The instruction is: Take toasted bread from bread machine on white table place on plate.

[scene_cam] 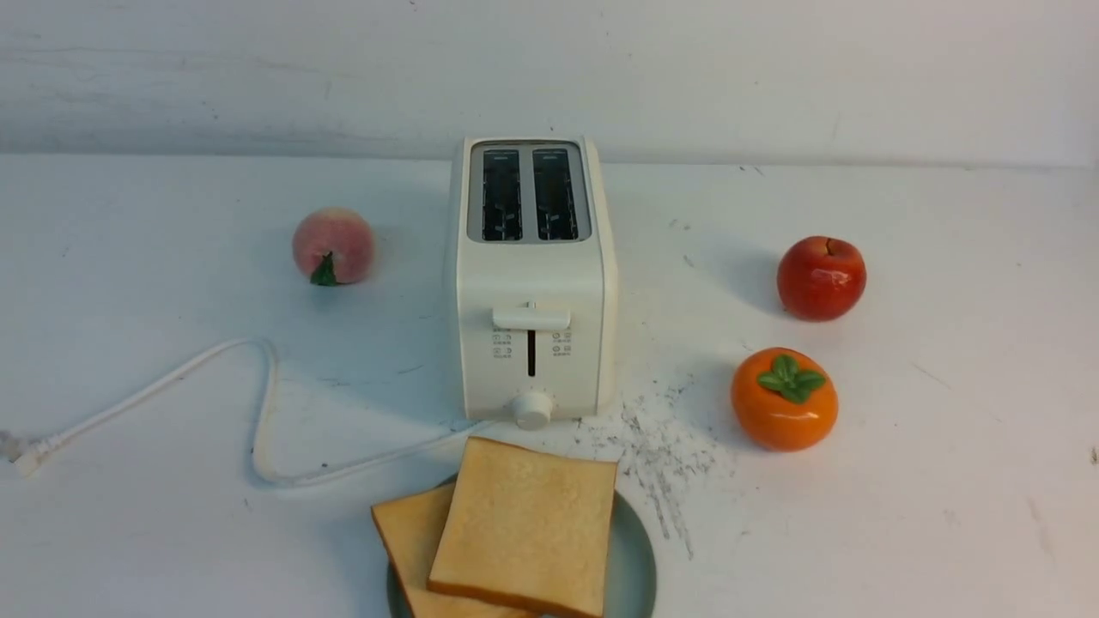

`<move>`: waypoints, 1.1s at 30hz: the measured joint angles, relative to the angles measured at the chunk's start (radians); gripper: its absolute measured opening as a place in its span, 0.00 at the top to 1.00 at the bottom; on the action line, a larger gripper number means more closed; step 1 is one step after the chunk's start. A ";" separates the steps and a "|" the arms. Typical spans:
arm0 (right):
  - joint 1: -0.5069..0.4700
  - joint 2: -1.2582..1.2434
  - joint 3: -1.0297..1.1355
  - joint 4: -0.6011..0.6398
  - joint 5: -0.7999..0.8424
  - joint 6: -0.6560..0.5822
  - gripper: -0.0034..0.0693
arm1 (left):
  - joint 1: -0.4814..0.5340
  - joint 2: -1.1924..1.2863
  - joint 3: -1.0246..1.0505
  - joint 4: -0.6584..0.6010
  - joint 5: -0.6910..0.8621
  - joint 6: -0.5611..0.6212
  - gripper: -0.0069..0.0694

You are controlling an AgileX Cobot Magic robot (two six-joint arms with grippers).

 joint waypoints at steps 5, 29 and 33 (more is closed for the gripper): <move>0.000 0.000 0.000 0.000 -0.003 0.000 0.95 | 0.000 0.000 0.000 0.000 0.003 0.001 0.91; 0.000 0.000 0.000 -0.003 -0.005 0.000 0.92 | 0.000 -0.014 0.092 0.038 -0.070 -0.004 0.87; 0.000 0.000 0.000 -0.003 -0.005 0.000 0.92 | 0.000 -0.073 0.220 0.059 -0.200 -0.028 0.87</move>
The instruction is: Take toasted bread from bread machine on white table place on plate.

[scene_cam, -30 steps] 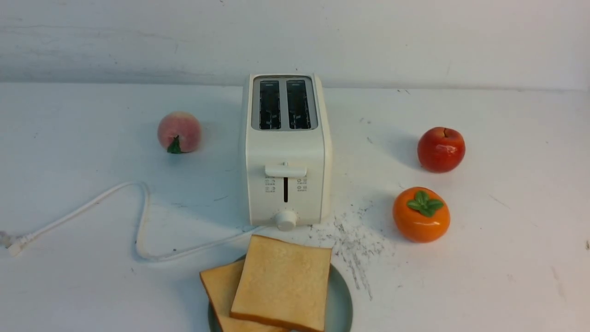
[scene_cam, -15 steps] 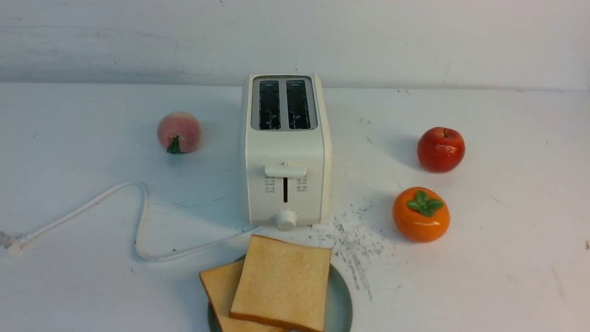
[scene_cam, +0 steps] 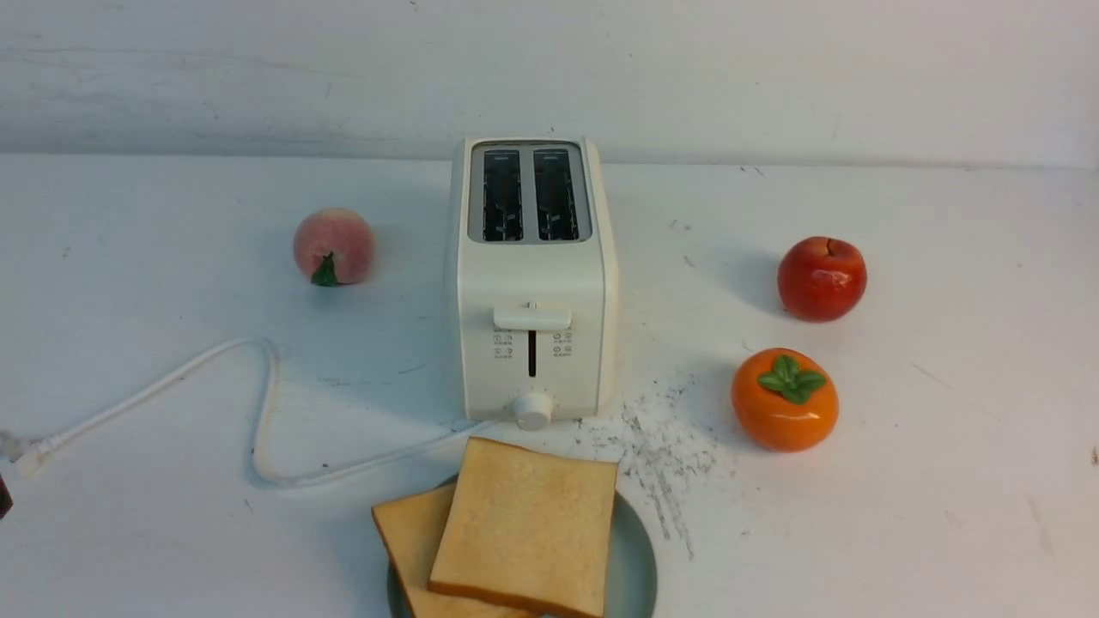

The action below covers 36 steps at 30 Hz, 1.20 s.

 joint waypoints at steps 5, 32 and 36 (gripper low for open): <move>0.000 0.000 0.000 0.000 0.000 0.000 0.91 | 0.000 -0.179 0.288 0.089 -0.226 -0.067 0.86; 0.000 0.000 0.000 0.000 -0.003 0.007 0.88 | 0.000 -0.287 0.445 0.168 -0.084 -0.080 0.83; 0.000 0.000 0.000 0.000 -0.003 0.007 0.88 | 0.000 -0.287 0.445 0.168 -0.084 -0.081 0.82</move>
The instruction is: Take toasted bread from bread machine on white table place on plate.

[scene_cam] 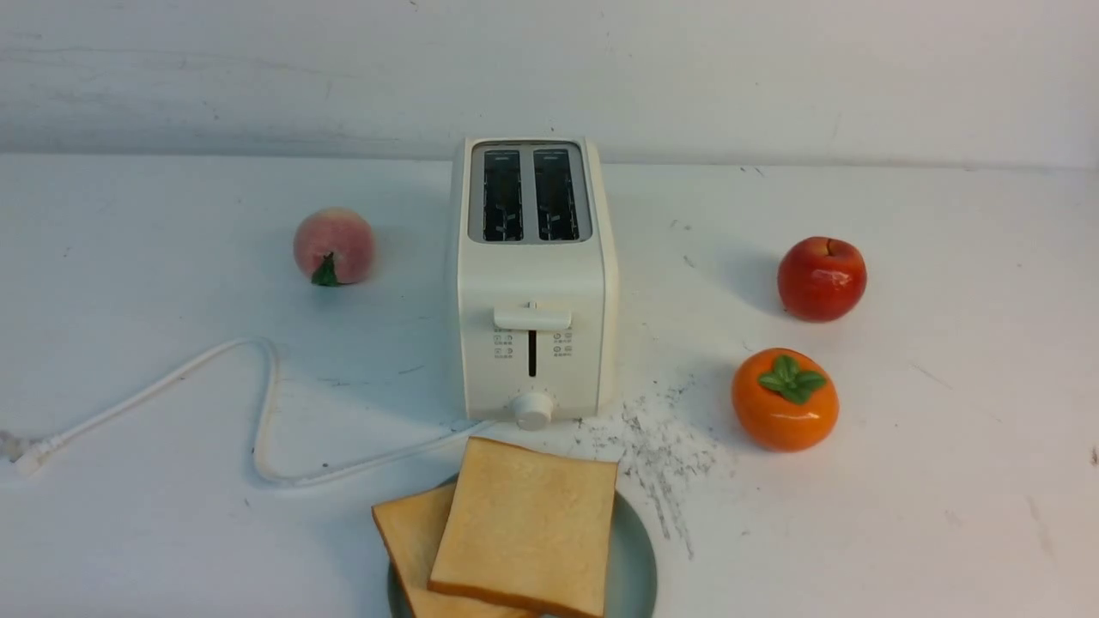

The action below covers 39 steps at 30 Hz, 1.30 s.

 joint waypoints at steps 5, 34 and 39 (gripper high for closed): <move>0.000 0.000 0.000 0.000 0.000 0.000 0.88 | 0.000 0.000 0.000 0.000 0.000 0.000 0.81; -0.055 0.000 0.293 0.299 0.064 -0.332 0.83 | 0.000 0.000 0.000 0.000 0.002 0.000 0.81; -0.226 0.000 0.309 0.299 0.255 -0.352 0.82 | 0.000 0.000 0.000 0.000 0.003 0.000 0.80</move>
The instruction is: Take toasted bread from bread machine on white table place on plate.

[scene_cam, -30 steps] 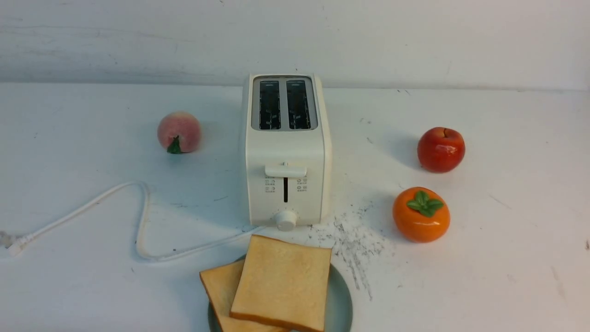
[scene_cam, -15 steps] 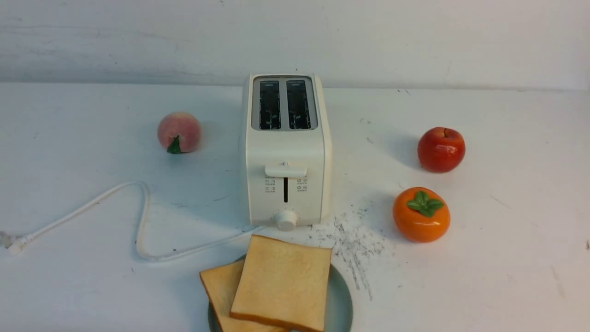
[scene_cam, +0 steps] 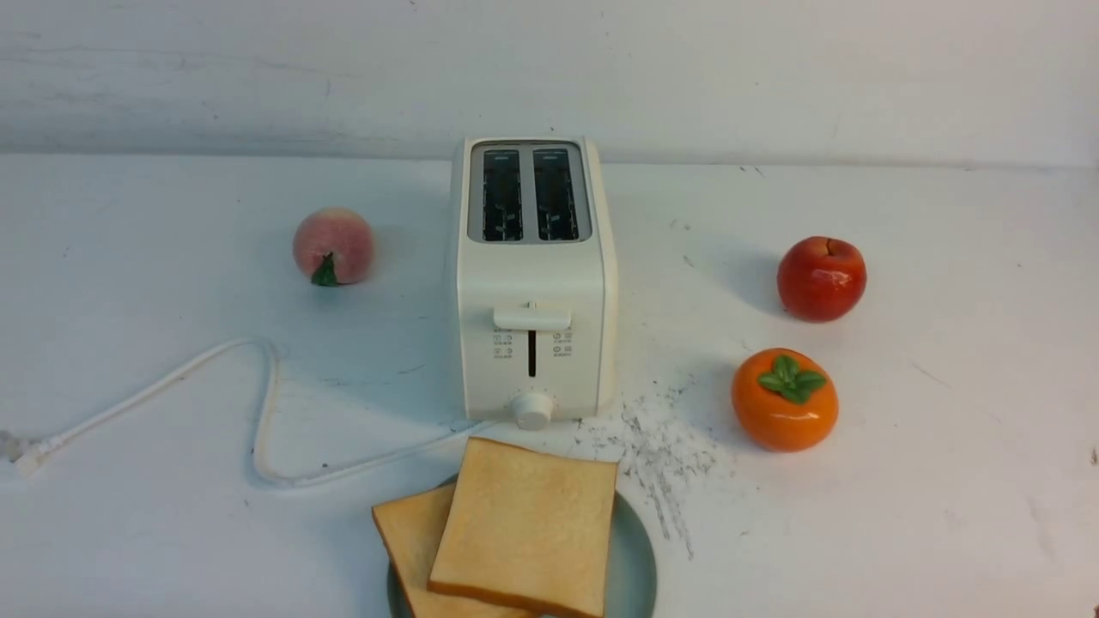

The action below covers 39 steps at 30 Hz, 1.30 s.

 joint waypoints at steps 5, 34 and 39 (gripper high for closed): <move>-0.212 0.000 -0.005 0.000 0.215 -0.011 0.81 | 0.000 0.000 0.000 0.000 0.001 0.000 0.79; -0.291 0.000 -0.006 0.001 0.224 -0.014 0.77 | 0.000 0.000 0.000 0.000 0.001 0.000 0.75; -0.291 0.000 -0.006 0.001 0.224 -0.014 0.76 | 0.000 0.000 0.000 0.000 0.001 0.000 0.75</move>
